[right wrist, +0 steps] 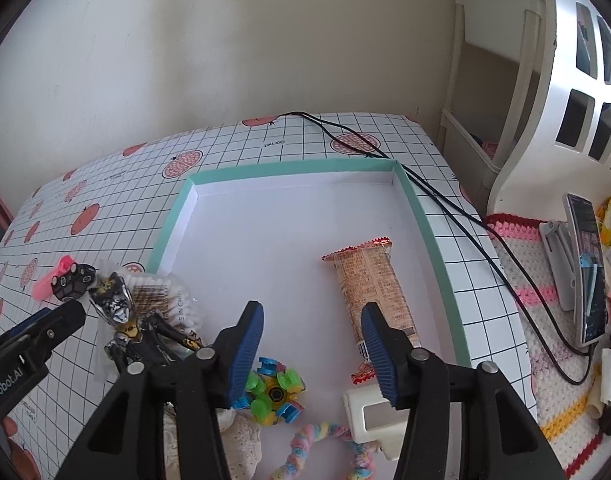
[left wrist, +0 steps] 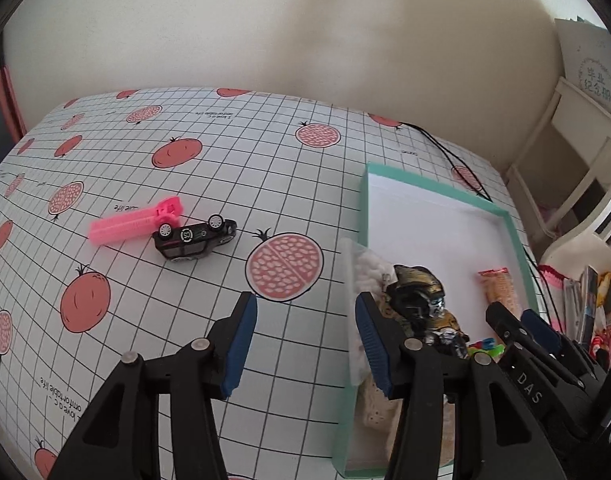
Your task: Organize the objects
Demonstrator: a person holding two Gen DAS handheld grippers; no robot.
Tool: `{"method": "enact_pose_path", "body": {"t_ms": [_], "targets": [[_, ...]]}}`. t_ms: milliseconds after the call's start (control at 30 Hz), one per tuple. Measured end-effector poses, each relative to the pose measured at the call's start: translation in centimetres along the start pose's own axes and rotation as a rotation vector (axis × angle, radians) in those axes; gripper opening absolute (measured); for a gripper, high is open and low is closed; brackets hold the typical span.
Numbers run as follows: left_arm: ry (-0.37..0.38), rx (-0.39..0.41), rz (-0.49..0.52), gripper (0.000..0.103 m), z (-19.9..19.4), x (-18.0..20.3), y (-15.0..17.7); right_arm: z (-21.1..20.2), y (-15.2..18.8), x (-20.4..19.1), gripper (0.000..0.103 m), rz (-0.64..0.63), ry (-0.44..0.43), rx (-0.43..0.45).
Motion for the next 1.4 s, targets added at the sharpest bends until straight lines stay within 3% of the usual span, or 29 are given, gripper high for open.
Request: {"method": "enact_pose_path", "body": {"t_ms": [33, 267, 367, 767, 900, 1033, 1400], "targets": [[-0.004, -0.002, 0.001, 0.057, 0.1, 0.0, 0.1, 0.0, 0.0, 0.0, 0.066, -0.001, 0.003, 0.002], [-0.036, -0.032, 0.016, 0.059, 0.8, 0.1, 0.4, 0.1, 0.2, 0.0, 0.075, -0.003, 0.007, 0.003], [-0.047, -0.044, 0.0, 0.07, 1.0, -0.2, 0.5, 0.1, 0.2, 0.0, 0.08, -0.009, 0.006, 0.008], [-0.072, -0.1, -0.084, 0.071, 1.9, -2.1, 0.9, -0.2, 0.2, -0.1, 0.091, -0.015, -0.003, 0.014], [-0.077, -0.105, -0.1, 0.083, 1.9, -2.3, 1.0, -0.4, 0.1, -0.3, 0.092, -0.008, -0.016, 0.014], [-0.081, -0.108, -0.103, 0.083, 1.9, -2.4, 0.9, -0.4, 0.1, -0.3, 0.1, 0.001, -0.03, 0.008], [-0.092, -0.148, -0.121, 0.084, 2.2, -2.9, 1.3, -1.1, 0.5, -1.0, 0.103, -0.012, -0.03, -0.024]]}}
Point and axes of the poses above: each gripper's, at about its wrist camera, not at the fingertips, and z roughly the way its jaws point, x to its right, y to its underside, the point moved 2 cm from there along z, roughly the way its jaws point, and after that the axes turned 6 degrees about x, right-handed, at the moved point
